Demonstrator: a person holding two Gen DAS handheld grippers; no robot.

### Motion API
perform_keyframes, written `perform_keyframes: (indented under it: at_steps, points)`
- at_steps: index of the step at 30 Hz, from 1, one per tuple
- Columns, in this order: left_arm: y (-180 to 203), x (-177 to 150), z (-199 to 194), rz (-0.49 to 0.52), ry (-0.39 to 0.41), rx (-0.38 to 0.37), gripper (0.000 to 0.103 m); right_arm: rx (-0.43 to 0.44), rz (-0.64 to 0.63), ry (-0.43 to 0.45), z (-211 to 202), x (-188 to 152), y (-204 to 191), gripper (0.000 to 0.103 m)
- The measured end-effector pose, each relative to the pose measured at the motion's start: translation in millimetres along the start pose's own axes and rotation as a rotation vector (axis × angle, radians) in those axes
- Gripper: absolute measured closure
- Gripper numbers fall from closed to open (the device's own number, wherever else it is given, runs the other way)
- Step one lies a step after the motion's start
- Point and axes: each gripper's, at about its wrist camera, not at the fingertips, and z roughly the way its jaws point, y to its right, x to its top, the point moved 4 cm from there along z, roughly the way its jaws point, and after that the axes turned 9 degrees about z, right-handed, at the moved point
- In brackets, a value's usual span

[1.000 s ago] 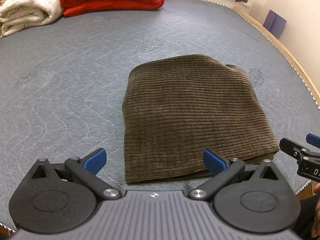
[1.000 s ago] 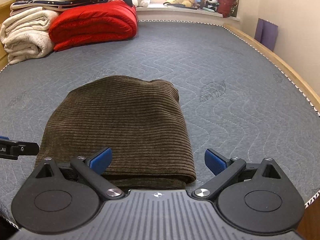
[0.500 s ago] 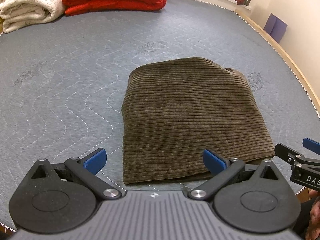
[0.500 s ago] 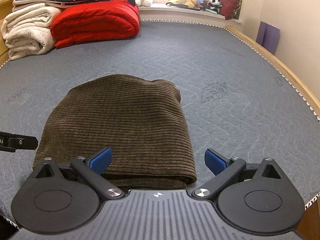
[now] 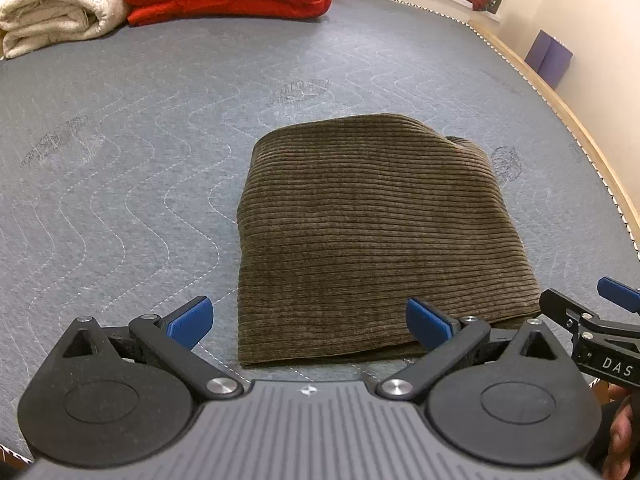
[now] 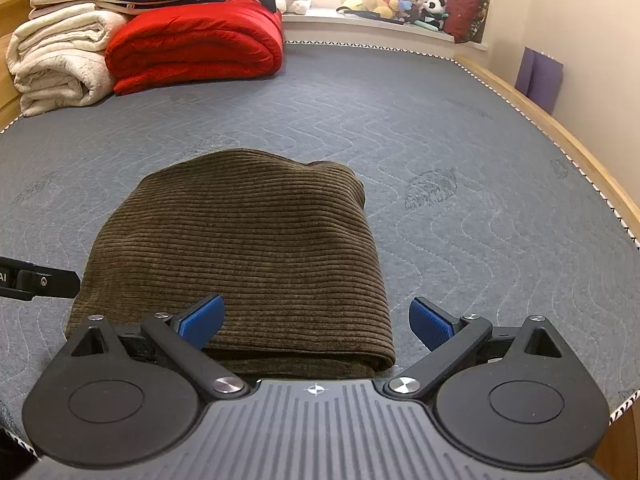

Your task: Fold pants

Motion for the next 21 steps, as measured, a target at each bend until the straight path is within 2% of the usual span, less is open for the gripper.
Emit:
perform_keyframes:
  at_steps: [21]
  points:
    - [2.0, -0.7, 0.7, 0.000, -0.004, -0.012, 0.000, 0.002, -0.007, 0.003, 0.2, 1.1, -0.3, 0.004]
